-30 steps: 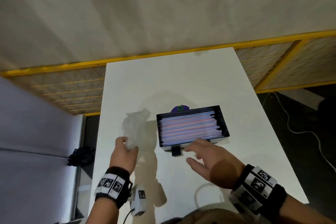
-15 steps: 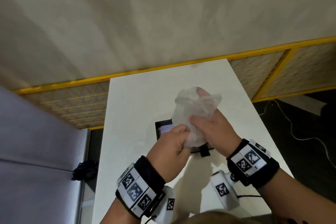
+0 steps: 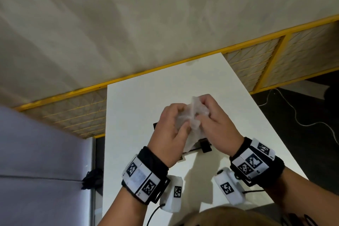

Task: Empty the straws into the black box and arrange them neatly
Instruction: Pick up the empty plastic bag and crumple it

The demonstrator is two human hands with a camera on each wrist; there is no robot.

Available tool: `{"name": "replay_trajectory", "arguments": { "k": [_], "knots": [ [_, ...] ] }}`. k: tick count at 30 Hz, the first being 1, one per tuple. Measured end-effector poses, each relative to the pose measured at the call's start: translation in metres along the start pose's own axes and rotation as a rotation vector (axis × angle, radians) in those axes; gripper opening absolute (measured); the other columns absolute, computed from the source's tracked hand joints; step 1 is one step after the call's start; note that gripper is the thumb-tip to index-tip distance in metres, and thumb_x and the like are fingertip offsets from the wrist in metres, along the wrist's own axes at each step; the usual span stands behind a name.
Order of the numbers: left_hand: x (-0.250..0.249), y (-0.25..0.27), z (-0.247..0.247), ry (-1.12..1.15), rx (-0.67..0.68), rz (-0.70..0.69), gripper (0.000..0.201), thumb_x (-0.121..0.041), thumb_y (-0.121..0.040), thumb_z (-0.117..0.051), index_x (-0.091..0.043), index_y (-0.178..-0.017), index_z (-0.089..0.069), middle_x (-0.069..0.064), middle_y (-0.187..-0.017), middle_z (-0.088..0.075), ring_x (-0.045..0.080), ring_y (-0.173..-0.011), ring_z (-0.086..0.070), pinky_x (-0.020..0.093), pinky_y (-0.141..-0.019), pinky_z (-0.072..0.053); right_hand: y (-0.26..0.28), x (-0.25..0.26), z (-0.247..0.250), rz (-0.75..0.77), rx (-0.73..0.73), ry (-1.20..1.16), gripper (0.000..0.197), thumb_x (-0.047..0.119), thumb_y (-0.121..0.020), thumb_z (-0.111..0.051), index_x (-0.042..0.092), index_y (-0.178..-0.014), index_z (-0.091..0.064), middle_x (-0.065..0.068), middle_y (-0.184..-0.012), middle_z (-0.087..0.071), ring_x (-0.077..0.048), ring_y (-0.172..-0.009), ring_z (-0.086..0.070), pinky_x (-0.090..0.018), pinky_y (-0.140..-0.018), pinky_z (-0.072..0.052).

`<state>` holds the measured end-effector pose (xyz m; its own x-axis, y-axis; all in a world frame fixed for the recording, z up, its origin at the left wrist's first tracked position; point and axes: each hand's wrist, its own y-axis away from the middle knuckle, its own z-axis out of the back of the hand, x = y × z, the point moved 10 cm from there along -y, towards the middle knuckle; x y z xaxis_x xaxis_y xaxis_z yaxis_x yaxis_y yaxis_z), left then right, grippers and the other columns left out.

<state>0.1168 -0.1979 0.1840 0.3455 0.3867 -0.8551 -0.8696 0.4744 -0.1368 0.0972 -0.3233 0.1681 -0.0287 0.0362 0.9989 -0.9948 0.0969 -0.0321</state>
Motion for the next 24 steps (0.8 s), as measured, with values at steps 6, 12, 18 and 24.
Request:
{"name": "replay_trajectory", "arguments": {
  "k": [6, 12, 18, 24],
  "knots": [
    [0.017, -0.020, -0.016, 0.381, -0.036, 0.297, 0.023, -0.010, -0.094, -0.047, -0.015, -0.115, -0.055, 0.010, -0.106, -0.070, 0.023, -0.096, -0.070, 0.047, -0.082, -0.060, 0.024, 0.026, -0.012, 0.372, 0.135, 0.535, 0.082, 0.057, -0.095, -0.059, 0.033, -0.162, -0.019, 0.003, -0.165, -0.019, -0.018, -0.153, -0.023, -0.045, -0.119, -0.034],
    [0.017, -0.019, -0.064, 0.669, 0.187, 0.604, 0.031, -0.036, -0.092, -0.053, -0.013, -0.109, -0.066, 0.008, -0.100, -0.072, 0.013, -0.094, -0.072, 0.032, -0.086, -0.056, 0.029, 0.023, -0.005, 0.473, 0.175, 0.783, 0.084, 0.039, -0.093, -0.072, 0.021, -0.161, -0.026, -0.008, -0.168, -0.018, -0.028, -0.151, -0.027, -0.049, -0.115, -0.038],
    [0.002, -0.017, -0.105, 0.896, 0.277, 0.649, 0.047, -0.023, -0.092, -0.047, -0.001, -0.133, -0.054, 0.017, -0.120, -0.057, 0.033, -0.117, -0.054, 0.056, -0.109, -0.037, 0.023, 0.002, 0.043, 0.392, 0.079, 0.744, 0.081, -0.005, -0.081, -0.072, 0.012, -0.154, -0.040, -0.013, -0.142, -0.045, -0.031, -0.127, -0.052, -0.048, -0.096, -0.053],
    [0.000, -0.033, -0.150, 0.456, 0.331, 0.537, 0.042, -0.032, -0.093, -0.057, 0.002, -0.117, -0.065, 0.022, -0.104, -0.068, 0.037, -0.100, -0.063, 0.059, -0.105, -0.045, 0.027, -0.060, 0.122, 0.077, 0.084, 0.584, 0.053, 0.011, -0.095, -0.062, 0.021, -0.144, -0.042, -0.006, -0.123, -0.060, -0.027, -0.103, -0.065, -0.047, -0.084, -0.056]
  ]
}}
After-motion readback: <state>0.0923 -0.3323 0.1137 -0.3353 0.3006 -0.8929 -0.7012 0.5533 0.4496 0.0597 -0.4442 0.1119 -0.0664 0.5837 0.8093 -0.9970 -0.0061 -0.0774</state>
